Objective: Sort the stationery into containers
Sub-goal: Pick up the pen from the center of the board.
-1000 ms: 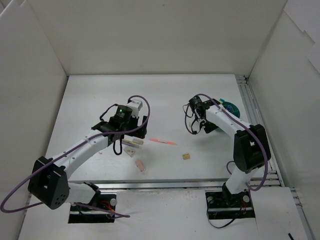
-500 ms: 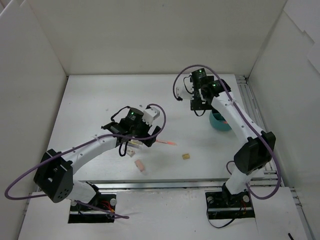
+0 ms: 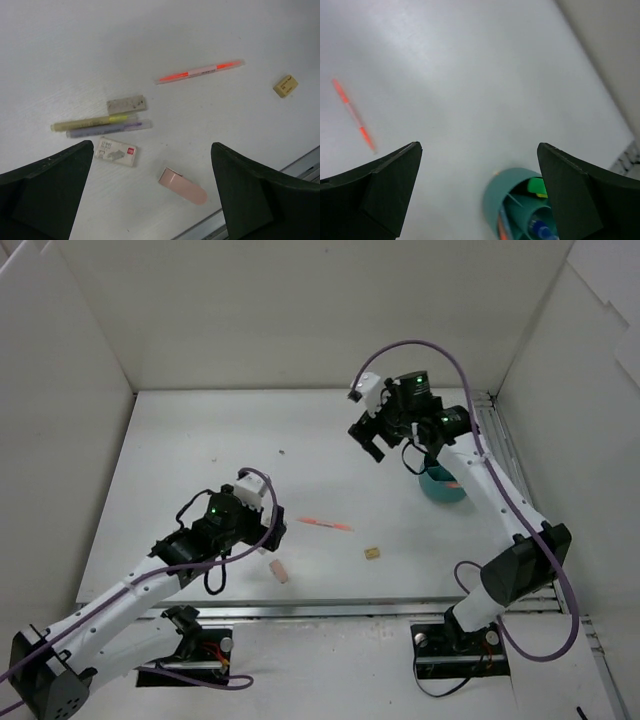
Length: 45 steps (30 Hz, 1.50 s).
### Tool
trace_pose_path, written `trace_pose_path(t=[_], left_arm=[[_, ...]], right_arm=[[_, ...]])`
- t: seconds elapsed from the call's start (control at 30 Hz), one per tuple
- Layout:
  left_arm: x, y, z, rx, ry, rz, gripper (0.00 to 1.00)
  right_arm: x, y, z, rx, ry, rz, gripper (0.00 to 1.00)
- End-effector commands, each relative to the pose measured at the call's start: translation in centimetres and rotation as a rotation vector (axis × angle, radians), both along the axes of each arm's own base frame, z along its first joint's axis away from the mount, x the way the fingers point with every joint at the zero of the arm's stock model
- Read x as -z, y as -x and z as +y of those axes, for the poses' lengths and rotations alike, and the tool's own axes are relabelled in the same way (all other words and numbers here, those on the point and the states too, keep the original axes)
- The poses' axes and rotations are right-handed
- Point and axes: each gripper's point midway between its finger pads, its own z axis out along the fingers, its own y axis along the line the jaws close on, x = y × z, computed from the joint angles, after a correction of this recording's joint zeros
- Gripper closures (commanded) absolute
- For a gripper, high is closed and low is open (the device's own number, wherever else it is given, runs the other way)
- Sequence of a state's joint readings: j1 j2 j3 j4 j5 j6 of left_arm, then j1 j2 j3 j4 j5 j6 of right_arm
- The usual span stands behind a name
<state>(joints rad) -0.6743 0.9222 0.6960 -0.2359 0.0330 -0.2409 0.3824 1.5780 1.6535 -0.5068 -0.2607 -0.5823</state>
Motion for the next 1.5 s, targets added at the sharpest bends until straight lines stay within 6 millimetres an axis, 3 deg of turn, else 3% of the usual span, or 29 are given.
trace_pose_path(t=[0.0, 0.03, 0.17, 0.33, 0.5, 0.57, 0.9, 0.97, 1.1, 1.17, 1.27, 1.37, 1.47], left_arm=[[-1.7, 0.1, 2.8, -0.286, 0.146, 0.02, 0.0], [-1.0, 0.9, 4.0, -0.338, 0.132, 0.058, 0.0], [-1.8, 2.3, 6.7, -0.464, 0.195, 0.055, 0.0], [-1.9, 2.9, 7.7, -0.486, 0.228, 0.022, 0.0], [-1.6, 2.9, 8.2, -0.509, 0.217, 0.021, 0.0], [-1.3, 2.8, 8.2, -0.515, 0.209, 0.026, 0.0], [-0.8, 2.4, 8.1, -0.519, 0.196, 0.023, 0.01], [-0.8, 2.3, 8.2, -0.525, 0.194, 0.021, 0.0], [-0.8, 2.1, 8.4, -0.542, 0.188, 0.028, 0.0], [-0.9, 2.1, 8.6, -0.548, 0.185, 0.024, 0.01], [-1.2, 2.0, 8.7, -0.556, 0.185, 0.012, 0.01], [-1.6, 1.6, 8.6, -0.556, 0.189, 0.0, 0.0], [-1.9, 1.0, 8.5, -0.565, 0.187, 0.006, 0.01]], right_arm=[[4.0, 2.6, 4.4, -0.046, -0.03, 0.09, 0.02], [5.6, 3.6, 5.9, -0.075, 0.002, 0.12, 0.02], [11.4, 6.3, 8.4, -0.105, 0.095, 0.233, 0.02], [17.6, 7.9, 10.9, -0.145, 0.202, 0.345, 0.03], [20.6, 8.5, 12.0, -0.163, 0.236, 0.407, 0.13], [21.7, 8.5, 11.8, -0.15, 0.25, 0.428, 0.26], [26.2, 11.5, 11.7, -0.128, 0.284, 0.565, 0.62], [26.6, 12.2, 12.0, -0.148, 0.294, 0.571, 0.62], [27.1, 12.3, 12.5, -0.143, 0.324, 0.55, 0.91], [26.8, 11.9, 12.4, -0.15, 0.332, 0.53, 1.0], [24.5, 10.7, 12.5, -0.189, 0.34, 0.441, 1.0], [19.1, 9.4, 13.0, -0.252, 0.316, 0.286, 1.0], [14.0, 6.4, 11.0, -0.236, 0.405, 0.085, 1.0]])
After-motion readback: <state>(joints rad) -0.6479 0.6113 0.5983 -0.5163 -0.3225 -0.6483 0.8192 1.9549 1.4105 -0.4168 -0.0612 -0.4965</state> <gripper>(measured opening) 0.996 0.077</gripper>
